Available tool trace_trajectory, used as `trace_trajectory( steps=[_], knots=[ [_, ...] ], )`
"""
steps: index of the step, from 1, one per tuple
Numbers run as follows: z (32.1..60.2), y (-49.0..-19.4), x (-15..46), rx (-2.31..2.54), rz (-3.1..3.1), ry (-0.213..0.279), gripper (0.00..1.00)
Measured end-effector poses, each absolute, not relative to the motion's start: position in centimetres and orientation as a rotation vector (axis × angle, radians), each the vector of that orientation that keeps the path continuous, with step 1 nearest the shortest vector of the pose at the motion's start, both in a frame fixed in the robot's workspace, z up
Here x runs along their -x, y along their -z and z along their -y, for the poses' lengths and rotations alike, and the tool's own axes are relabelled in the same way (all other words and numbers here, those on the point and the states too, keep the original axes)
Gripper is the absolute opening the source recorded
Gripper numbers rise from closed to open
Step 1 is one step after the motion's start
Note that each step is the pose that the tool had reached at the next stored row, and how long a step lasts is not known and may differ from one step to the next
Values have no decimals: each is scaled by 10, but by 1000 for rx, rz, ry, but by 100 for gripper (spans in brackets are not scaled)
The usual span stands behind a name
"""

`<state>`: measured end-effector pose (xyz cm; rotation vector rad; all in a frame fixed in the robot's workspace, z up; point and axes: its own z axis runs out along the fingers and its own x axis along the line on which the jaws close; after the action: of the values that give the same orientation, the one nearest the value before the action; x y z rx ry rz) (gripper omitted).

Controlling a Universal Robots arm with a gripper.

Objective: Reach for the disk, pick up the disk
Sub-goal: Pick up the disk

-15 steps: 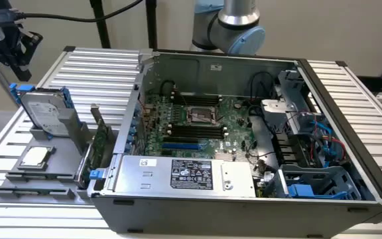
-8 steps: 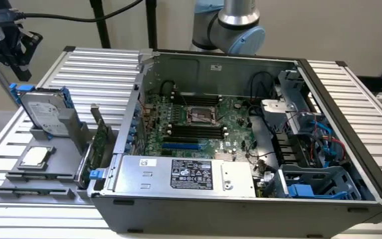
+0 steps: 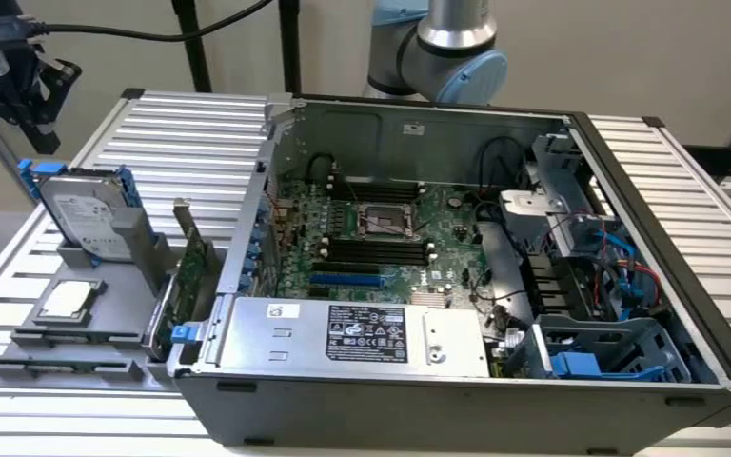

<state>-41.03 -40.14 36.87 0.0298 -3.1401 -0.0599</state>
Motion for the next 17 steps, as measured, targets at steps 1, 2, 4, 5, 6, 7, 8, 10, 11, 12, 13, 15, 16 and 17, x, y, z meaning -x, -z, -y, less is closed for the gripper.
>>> trace_trajectory(
  steps=[1,2,4,5,6,7,8,10,11,12,13,15,16,17],
  knots=[
    [400,-369,412,-30,3140,60,11],
    [398,-368,414,-30,3140,60,11],
    [394,-368,420,-30,3141,59,11],
    [393,-367,422,-30,3141,59,11],
    [391,-366,424,-30,3141,59,11],
    [389,-366,425,-30,3141,58,11],
    [388,-365,427,-30,3140,58,11],
    [385,-364,429,-30,3141,58,11],
    [384,-364,430,-30,3141,57,11],
    [383,-364,430,-30,3141,57,11],
    [383,-364,431,-30,3141,57,11],
    [383,-364,431,-30,3141,57,11],
    [383,-364,431,-30,3141,57,11],
    [383,-364,431,-30,3141,57,11]
  ],
)
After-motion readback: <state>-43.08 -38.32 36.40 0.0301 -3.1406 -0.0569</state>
